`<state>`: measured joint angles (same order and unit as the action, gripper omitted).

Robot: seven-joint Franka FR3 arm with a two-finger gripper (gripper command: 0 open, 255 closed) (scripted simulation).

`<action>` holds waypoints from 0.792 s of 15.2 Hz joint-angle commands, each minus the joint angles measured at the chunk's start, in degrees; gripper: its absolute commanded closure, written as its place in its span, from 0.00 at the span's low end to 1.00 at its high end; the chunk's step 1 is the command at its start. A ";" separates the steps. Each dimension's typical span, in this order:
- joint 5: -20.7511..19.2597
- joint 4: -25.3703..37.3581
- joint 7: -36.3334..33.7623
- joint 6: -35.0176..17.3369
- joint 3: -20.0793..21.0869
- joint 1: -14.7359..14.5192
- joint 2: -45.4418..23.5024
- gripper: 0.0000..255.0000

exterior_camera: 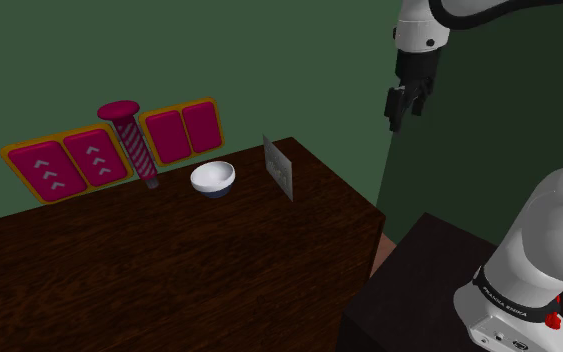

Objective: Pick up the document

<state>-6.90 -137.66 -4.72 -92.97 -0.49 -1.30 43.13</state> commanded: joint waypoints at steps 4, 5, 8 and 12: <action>0.79 1.38 -1.25 -5.30 0.35 -0.34 -5.41 0.00; 1.02 1.99 -1.64 -6.97 0.46 -0.45 -7.26 0.00; 1.67 4.27 -2.72 -11.67 0.81 -0.75 -12.94 0.00; 2.39 8.33 -3.99 -17.12 1.26 -1.10 -20.68 0.00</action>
<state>-4.71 -129.92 -8.26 -108.41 0.59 -2.28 24.21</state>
